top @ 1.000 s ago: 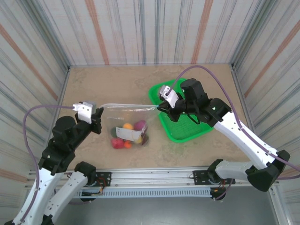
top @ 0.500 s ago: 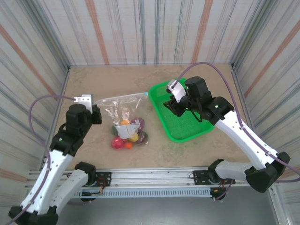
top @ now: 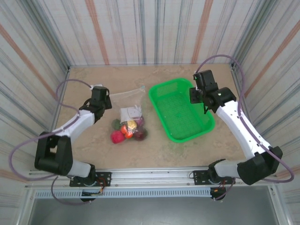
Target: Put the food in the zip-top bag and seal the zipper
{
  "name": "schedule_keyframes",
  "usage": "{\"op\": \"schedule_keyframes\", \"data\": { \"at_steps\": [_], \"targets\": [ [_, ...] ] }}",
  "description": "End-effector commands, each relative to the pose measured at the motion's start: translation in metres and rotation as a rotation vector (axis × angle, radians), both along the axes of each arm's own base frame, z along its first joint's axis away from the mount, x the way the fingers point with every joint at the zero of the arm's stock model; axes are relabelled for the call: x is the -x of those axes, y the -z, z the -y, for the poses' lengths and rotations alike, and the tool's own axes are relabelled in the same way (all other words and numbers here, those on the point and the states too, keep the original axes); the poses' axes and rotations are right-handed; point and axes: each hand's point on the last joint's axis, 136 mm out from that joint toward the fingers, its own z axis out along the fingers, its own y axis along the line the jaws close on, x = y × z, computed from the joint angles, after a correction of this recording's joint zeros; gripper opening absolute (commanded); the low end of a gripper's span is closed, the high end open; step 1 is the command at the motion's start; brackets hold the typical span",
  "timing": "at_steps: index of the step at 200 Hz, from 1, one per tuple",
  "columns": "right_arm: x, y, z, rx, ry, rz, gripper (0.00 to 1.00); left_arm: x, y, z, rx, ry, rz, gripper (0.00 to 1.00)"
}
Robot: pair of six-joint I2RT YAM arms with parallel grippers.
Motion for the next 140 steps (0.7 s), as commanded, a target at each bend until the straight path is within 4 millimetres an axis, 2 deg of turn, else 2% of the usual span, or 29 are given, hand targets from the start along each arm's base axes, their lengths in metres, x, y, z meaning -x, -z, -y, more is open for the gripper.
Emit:
{"op": "schedule_keyframes", "data": {
  "at_steps": [1, 11, 19, 26, 34, 42, 50, 52, 74, 84, 94, 104, 118, 130, 140],
  "targets": [
    [-0.005, 0.024, 0.023, -0.011, 0.172, -0.063, 0.52, -0.044, -0.004, -0.003, 0.140, -0.035, -0.015, 0.08],
    [-0.009, 0.032, 0.034, -0.024, 0.232, -0.092, 0.54, -0.060, 0.013, 0.010, 0.186, 0.045, -0.115, 0.14],
    [-0.014, 0.038, 0.040, -0.033, 0.269, -0.113, 0.58, -0.067, 0.023, 0.016, 0.182, 0.094, -0.175, 0.23],
    [-0.020, 0.041, 0.046, -0.047, 0.297, -0.126, 0.62, -0.068, 0.026, 0.016, 0.162, 0.104, -0.184, 0.32],
    [-0.027, 0.048, 0.051, -0.062, 0.316, -0.150, 0.65, -0.067, 0.019, 0.010, 0.146, 0.084, -0.145, 0.45],
    [-0.035, 0.057, 0.056, -0.071, 0.332, -0.183, 0.68, -0.064, 0.007, 0.006, 0.142, 0.068, -0.088, 0.62],
    [-0.042, 0.066, 0.061, -0.093, 0.343, -0.222, 0.70, -0.059, -0.005, 0.002, 0.140, 0.052, -0.055, 0.95],
    [-0.044, 0.069, 0.061, -0.105, 0.342, -0.233, 0.71, -0.058, -0.007, 0.001, 0.137, 0.048, -0.054, 0.98],
    [-0.057, 0.103, 0.059, -0.333, 0.337, -0.359, 0.75, -0.029, -0.029, -0.013, 0.118, -0.018, 0.003, 0.99],
    [-0.059, 0.112, 0.055, -0.438, 0.338, -0.402, 0.75, -0.017, -0.037, -0.019, 0.103, -0.036, 0.016, 0.99],
    [-0.058, 0.117, 0.048, -0.481, 0.319, -0.424, 0.75, -0.007, -0.041, -0.017, 0.082, 0.004, 0.009, 0.99],
    [-0.056, 0.119, 0.032, -0.511, 0.266, -0.436, 0.75, 0.001, -0.042, -0.015, 0.054, 0.044, 0.012, 0.99],
    [-0.049, 0.121, 0.005, -0.554, 0.191, -0.459, 0.75, 0.016, -0.037, -0.025, 0.010, 0.012, 0.003, 0.99],
    [-0.044, 0.113, -0.023, -0.614, 0.119, -0.461, 0.76, 0.028, -0.034, -0.036, -0.021, -0.027, 0.005, 0.99],
    [-0.040, 0.102, -0.044, -0.626, 0.056, -0.443, 0.76, 0.034, -0.032, -0.037, -0.049, -0.003, 0.010, 0.99]
  ]
}}
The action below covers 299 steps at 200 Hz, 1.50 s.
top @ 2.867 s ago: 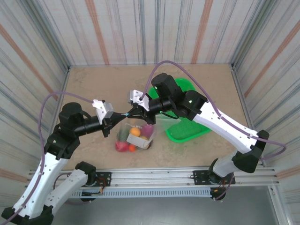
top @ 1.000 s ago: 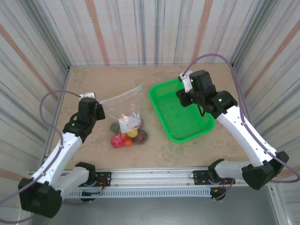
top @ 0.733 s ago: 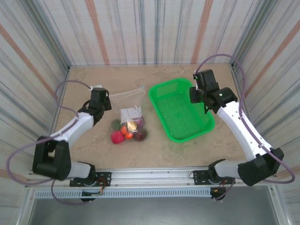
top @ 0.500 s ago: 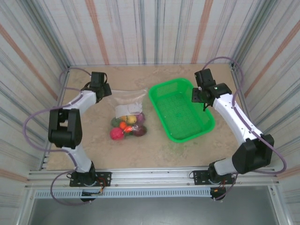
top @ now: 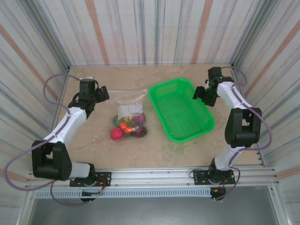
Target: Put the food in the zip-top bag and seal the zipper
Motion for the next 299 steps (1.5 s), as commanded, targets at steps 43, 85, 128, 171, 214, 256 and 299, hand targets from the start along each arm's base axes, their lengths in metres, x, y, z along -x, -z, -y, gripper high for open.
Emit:
{"op": "schedule_keyframes", "data": {
  "at_steps": [43, 85, 128, 171, 214, 256, 299],
  "targets": [
    [0.021, -0.063, -0.037, -0.008, 0.111, 0.221, 0.99, 0.026, 0.040, -0.039, -0.126, -0.042, -0.075, 0.99],
    [-0.013, -0.111, 0.025, 0.294, 0.145, 0.546, 0.99, 0.020, 0.068, -0.048, -0.037, 0.091, -0.006, 0.99],
    [-0.019, -0.073, 0.056, 0.554, 0.050, 0.572, 0.99, 0.012, 0.080, -0.049, -0.069, 0.140, 0.131, 0.99],
    [-0.002, -0.013, 0.065, 0.541, 0.030, 0.562, 0.99, 0.017, 0.071, -0.049, -0.090, 0.077, 0.339, 0.99],
    [0.004, 0.013, 0.092, 0.437, 0.152, 0.662, 0.99, 0.018, 0.076, -0.009, -0.340, 0.133, 0.397, 0.99],
    [0.015, 0.025, 0.109, 0.300, 0.224, 0.709, 0.99, 0.003, 0.090, -0.027, -0.236, 0.105, 0.255, 0.99],
    [0.016, 0.017, 0.132, 0.333, 0.251, 0.775, 0.99, 0.003, 0.090, -0.027, -0.234, 0.107, 0.258, 0.99]
  ]
}}
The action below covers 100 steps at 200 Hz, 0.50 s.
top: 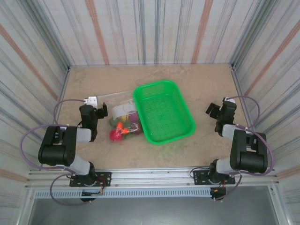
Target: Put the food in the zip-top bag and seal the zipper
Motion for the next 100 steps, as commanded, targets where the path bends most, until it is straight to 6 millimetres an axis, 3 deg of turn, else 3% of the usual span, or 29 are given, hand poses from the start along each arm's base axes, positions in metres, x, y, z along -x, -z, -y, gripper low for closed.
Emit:
{"op": "schedule_keyframes", "data": {
  "at_steps": [1, 17, 42, 52, 77, 100],
  "targets": [
    [-0.010, -0.020, -0.004, 0.013, -0.043, 0.110, 0.99, 0.000, -0.001, -0.003, -0.003, -0.016, -0.007, 0.99],
    [-0.013, -0.020, -0.008, 0.032, -0.051, 0.134, 0.99, -0.001, -0.001, -0.003, -0.005, -0.017, -0.005, 0.99],
    [-0.017, -0.014, -0.055, 0.126, -0.267, 0.159, 0.99, -0.001, -0.001, -0.003, -0.006, -0.016, -0.003, 0.99],
    [-0.016, -0.008, -0.065, 0.160, -0.305, 0.173, 0.99, -0.001, -0.001, -0.003, -0.008, -0.014, 0.000, 0.99],
    [-0.026, -0.002, -0.058, 0.182, -0.246, 0.130, 0.99, -0.002, -0.002, -0.003, -0.013, -0.015, 0.009, 0.98],
    [-0.024, -0.004, -0.054, 0.208, -0.209, 0.129, 0.99, -0.002, -0.001, -0.003, -0.012, -0.017, 0.006, 0.99]
  ]
}}
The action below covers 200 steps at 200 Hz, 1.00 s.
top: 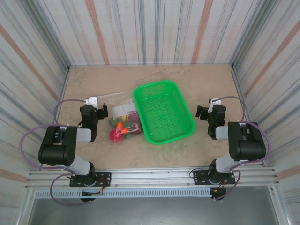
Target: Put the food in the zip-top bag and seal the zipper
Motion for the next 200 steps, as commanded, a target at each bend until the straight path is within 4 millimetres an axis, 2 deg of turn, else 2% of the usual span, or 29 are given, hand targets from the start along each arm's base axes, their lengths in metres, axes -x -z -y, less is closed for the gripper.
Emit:
{"op": "schedule_keyframes", "data": {
  "at_steps": [1, 20, 48, 64, 115, 128, 162, 175, 200],
  "targets": [
    [-0.010, -0.020, 0.007, 0.082, 0.043, 0.074, 0.99, -0.004, -0.005, -0.003, -0.011, -0.016, 0.022, 0.99],
    [-0.007, -0.022, 0.019, 0.113, 0.135, 0.092, 0.99, -0.003, -0.004, -0.003, -0.006, -0.017, 0.009, 0.99],
    [-0.007, -0.023, 0.019, 0.109, 0.134, 0.092, 0.99, -0.004, -0.003, 0.002, -0.003, 0.015, -0.001, 0.99],
    [-0.007, -0.022, 0.020, 0.105, 0.132, 0.090, 0.99, -0.007, -0.001, 0.016, 0.014, 0.120, -0.021, 0.99],
    [-0.009, -0.021, 0.019, 0.056, 0.094, 0.076, 0.99, -0.005, -0.002, 0.017, 0.007, 0.122, -0.015, 0.99],
    [-0.009, -0.020, 0.020, 0.055, 0.095, 0.074, 0.99, -0.003, -0.003, 0.039, 0.014, 0.273, -0.004, 0.99],
    [-0.009, -0.020, 0.020, 0.055, 0.094, 0.075, 0.99, -0.003, -0.003, 0.039, 0.056, 0.302, -0.011, 0.99],
    [-0.009, -0.021, 0.019, 0.055, 0.094, 0.076, 0.99, -0.007, -0.001, 0.027, 0.067, 0.228, -0.029, 0.99],
    [-0.009, -0.021, 0.020, 0.055, 0.095, 0.076, 0.99, -0.006, -0.002, 0.026, 0.058, 0.220, -0.018, 0.99]
  ]
}}
